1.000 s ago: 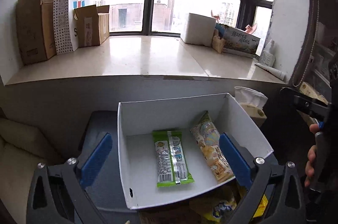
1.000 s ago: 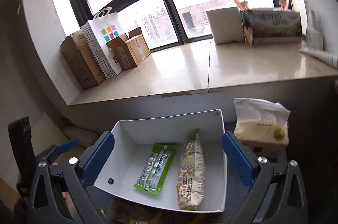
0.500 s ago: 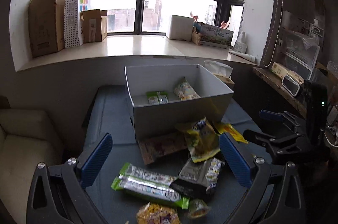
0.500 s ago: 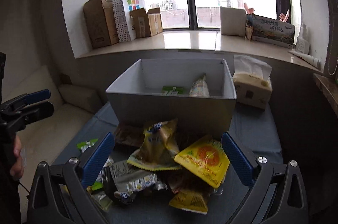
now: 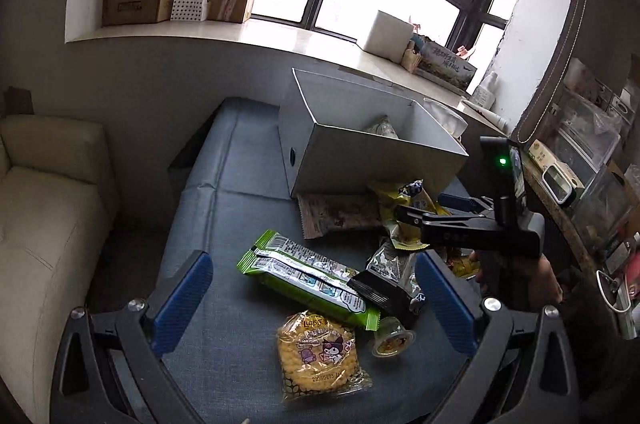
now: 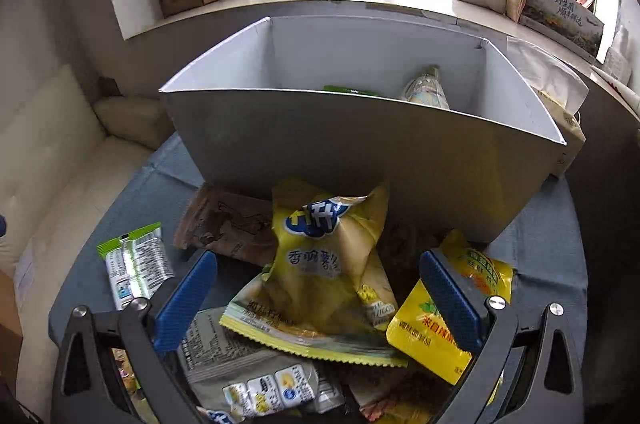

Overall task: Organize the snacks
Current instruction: 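Grasp the yellow chip bag with the right tool while the left grasps a silver packet, both into box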

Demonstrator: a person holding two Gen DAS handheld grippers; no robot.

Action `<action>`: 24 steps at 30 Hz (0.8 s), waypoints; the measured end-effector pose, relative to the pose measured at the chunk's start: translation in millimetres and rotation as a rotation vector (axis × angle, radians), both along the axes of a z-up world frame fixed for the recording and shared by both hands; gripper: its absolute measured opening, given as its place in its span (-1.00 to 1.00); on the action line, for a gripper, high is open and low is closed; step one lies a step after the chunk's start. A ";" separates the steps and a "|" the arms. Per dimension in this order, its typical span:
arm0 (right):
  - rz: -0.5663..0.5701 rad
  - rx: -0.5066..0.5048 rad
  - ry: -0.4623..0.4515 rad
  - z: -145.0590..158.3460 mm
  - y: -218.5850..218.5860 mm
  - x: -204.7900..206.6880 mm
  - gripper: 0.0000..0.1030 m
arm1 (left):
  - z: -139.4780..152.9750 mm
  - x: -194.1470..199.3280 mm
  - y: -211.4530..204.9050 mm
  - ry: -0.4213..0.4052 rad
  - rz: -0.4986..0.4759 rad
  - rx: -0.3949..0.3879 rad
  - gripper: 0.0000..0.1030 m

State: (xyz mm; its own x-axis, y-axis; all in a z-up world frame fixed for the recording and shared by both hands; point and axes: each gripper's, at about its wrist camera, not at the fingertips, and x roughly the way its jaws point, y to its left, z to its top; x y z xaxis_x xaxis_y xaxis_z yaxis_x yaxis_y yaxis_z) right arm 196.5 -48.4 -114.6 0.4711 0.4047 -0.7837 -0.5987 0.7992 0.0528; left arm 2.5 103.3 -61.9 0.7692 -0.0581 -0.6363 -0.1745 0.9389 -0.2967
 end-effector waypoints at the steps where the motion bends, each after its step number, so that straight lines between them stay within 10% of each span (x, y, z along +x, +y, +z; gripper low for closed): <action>1: -0.004 -0.011 0.007 -4.0 2.7 4.1 0.99 | -1.9 2.0 -1.7 0.008 -0.013 0.003 1.00; 6: 0.001 -0.017 0.066 -18.1 10.1 14.3 0.17 | -16.8 10.0 -9.3 0.055 -0.029 -0.004 1.00; 24: 0.048 0.178 -0.035 56.5 -42.8 -24.7 0.02 | -48.9 42.9 -13.5 0.168 -0.062 -0.048 1.00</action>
State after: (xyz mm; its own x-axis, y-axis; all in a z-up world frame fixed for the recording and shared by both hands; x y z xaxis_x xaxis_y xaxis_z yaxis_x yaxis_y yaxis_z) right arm 171.8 -91.3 -58.1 0.4738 0.5584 -0.6810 -0.6398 0.7496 0.1695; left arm 45.4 89.8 -110.9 0.6464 -0.1349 -0.7510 -0.1680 0.9349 -0.3125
